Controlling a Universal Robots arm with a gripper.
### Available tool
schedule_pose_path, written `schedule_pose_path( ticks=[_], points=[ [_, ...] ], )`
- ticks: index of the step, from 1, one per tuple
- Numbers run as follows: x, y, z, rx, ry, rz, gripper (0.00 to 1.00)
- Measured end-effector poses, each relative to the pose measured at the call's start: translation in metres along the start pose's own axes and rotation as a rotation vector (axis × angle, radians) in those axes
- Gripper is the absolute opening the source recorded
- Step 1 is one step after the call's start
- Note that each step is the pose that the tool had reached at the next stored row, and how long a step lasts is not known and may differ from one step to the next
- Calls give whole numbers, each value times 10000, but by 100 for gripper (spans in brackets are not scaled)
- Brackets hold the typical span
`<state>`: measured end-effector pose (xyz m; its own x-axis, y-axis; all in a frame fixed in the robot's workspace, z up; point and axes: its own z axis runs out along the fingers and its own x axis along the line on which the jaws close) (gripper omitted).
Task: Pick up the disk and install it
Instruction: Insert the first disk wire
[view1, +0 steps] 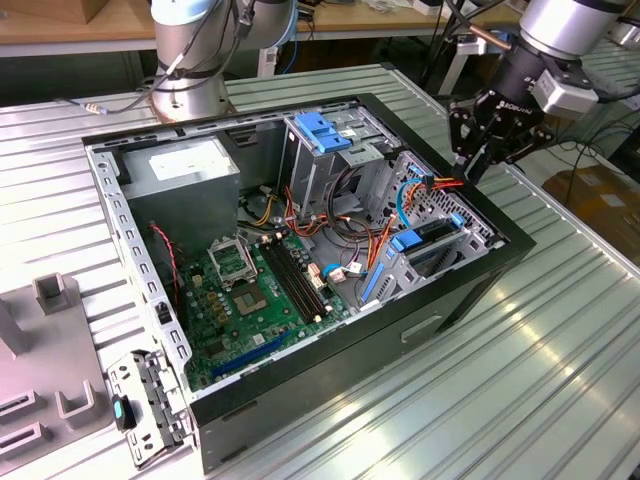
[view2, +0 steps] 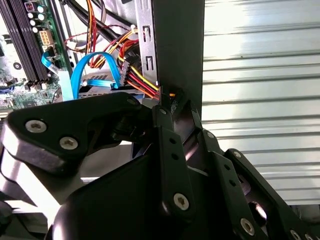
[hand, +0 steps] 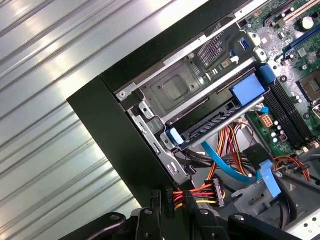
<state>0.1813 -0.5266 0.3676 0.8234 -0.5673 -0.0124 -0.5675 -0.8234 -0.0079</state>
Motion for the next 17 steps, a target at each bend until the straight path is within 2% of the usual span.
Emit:
schedule_pose_path(
  ticks=[4,5,6,7,8,9,12,13,15,17],
  points=[
    [1,0,27,-18,12,0,31],
    [1,0,27,-19,13,0,29],
    [1,0,25,-21,15,0,23],
    [1,-1,12,-19,13,-1,23],
    [1,-1,-37,-16,8,-1,17],
    [1,-2,-89,-21,10,0,17],
    [3,-3,-87,-24,10,0,17],
    [3,-3,-88,-47,27,18,17],
    [3,-3,-83,-65,42,321,17],
    [-12,6,-82,-64,42,390,17]
  ],
)
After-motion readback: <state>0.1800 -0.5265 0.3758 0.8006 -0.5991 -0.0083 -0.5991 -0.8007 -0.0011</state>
